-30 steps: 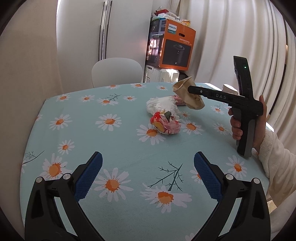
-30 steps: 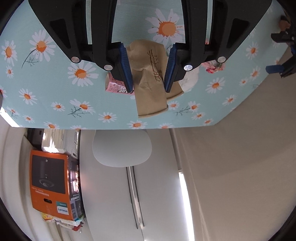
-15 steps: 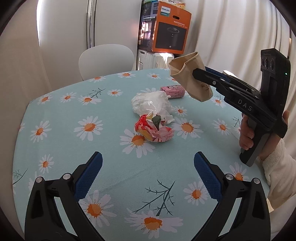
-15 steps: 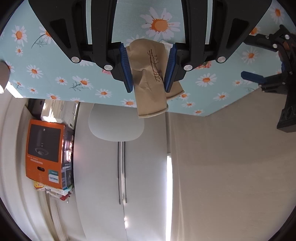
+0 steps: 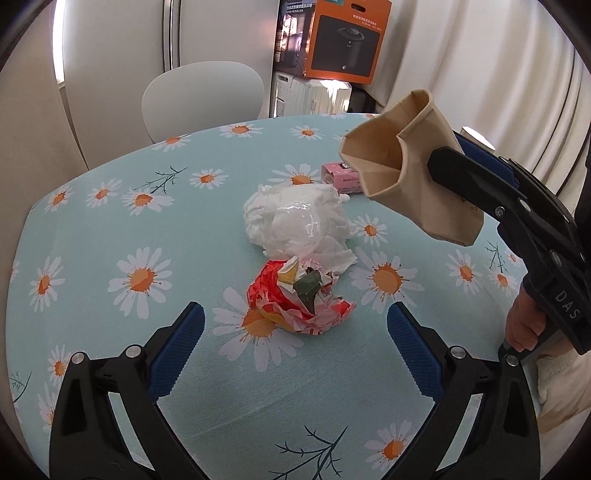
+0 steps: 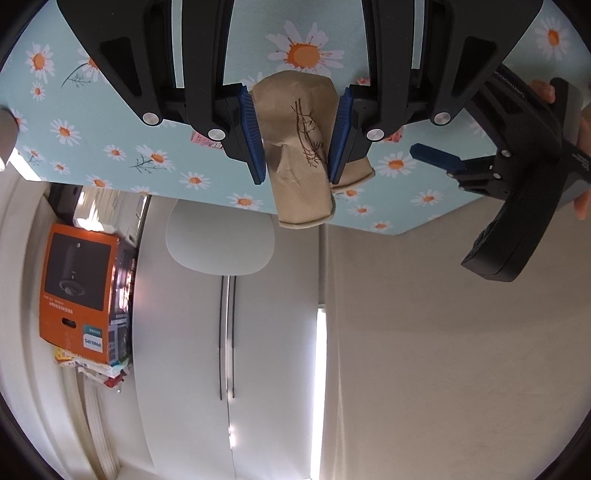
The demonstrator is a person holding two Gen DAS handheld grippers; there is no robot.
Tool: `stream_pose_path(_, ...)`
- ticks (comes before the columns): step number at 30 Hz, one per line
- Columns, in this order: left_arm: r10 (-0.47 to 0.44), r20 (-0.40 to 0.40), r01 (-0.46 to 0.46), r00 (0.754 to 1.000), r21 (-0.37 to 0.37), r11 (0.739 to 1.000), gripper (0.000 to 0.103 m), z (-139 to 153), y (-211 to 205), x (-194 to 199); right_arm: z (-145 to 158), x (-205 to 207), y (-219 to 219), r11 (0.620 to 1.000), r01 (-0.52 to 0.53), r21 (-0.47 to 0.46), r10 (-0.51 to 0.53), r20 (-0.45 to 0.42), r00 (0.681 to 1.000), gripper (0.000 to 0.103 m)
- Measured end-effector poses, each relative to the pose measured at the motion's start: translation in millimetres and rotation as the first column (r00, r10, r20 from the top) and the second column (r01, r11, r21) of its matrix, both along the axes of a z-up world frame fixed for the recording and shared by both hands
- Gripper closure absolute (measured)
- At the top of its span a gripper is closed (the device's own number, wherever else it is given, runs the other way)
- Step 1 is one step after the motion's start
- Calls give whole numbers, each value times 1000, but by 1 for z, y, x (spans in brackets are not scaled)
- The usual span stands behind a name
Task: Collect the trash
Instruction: 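Grasp the brown paper cup with the right tool while the left tool grasps the red wrapper, then carry the paper cup and red wrapper to the black trash bag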
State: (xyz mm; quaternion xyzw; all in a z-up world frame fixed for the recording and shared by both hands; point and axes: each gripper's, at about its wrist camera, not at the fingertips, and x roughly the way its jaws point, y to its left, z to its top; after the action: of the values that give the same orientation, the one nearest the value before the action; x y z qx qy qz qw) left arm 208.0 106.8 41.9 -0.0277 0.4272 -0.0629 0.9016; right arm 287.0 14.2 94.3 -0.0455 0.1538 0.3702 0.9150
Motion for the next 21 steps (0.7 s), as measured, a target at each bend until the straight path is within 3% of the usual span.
stream_pose_path(3,-8,-2,8,1000,9,1000,14,-2,-1,5,-1,1,0,1000,-7,4,7,-15,1000,71)
stream_pose_path(5,-28,-4,28,1000,4,1000,50,-1,-3,5,-2,0,2,1000,-15,-7,15,-17,1000,71)
stream_pose_path(8,-55,19,55,998,-3,998,56,4,-7,-1,-3,1,5,1000,-27,-15,26,-23,999,71)
stream_pose_path(13,-40,51,38,998,50,998,56,12,-11,-20,-5,6,7,998,-55,-20,54,-48,997,71)
stream_pose_path(15,-38,76,33,996,73,997,56,16,-12,-29,-5,9,3,996,-84,8,85,-84,993,71)
stream_pose_path(21,-12,135,0,991,87,996,56,26,-12,-51,12,9,-25,991,-71,114,77,-55,996,71)
